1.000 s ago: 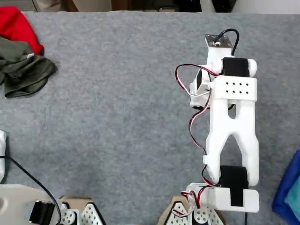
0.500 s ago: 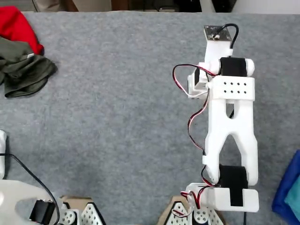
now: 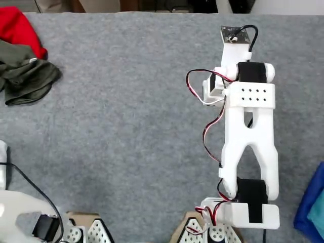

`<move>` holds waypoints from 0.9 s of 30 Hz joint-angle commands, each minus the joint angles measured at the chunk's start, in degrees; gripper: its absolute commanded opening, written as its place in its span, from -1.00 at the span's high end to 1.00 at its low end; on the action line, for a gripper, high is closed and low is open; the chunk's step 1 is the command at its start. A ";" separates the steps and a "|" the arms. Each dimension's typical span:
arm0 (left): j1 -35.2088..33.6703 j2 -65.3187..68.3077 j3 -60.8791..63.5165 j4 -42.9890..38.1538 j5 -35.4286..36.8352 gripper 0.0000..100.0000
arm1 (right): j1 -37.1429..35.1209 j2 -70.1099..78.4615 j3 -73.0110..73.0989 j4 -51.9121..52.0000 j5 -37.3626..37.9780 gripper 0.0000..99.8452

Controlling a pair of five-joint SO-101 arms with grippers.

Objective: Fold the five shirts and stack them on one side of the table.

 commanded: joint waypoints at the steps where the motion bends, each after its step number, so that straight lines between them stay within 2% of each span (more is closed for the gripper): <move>1: 2.55 -6.11 -14.68 6.77 0.97 0.96 | -0.48 -3.38 0.04 -0.35 0.00 0.99; 4: 2.46 -9.89 -17.93 6.68 4.22 0.96 | -0.66 -3.21 0.04 -0.35 0.00 0.99; 14: 0.44 -18.77 -14.42 6.59 4.31 0.96 | -0.75 -3.38 2.24 -0.44 0.00 0.99; 18: 2.55 -19.56 -14.24 6.68 5.54 0.96 | -0.48 -3.12 4.09 -0.70 0.00 0.99; 23: 12.57 -26.68 -6.42 6.77 7.82 0.96 | -0.48 -3.03 5.05 -0.79 0.00 0.99; 27: 26.64 -35.56 5.27 6.77 13.27 0.96 | 0.92 -3.47 4.88 -0.44 0.09 0.99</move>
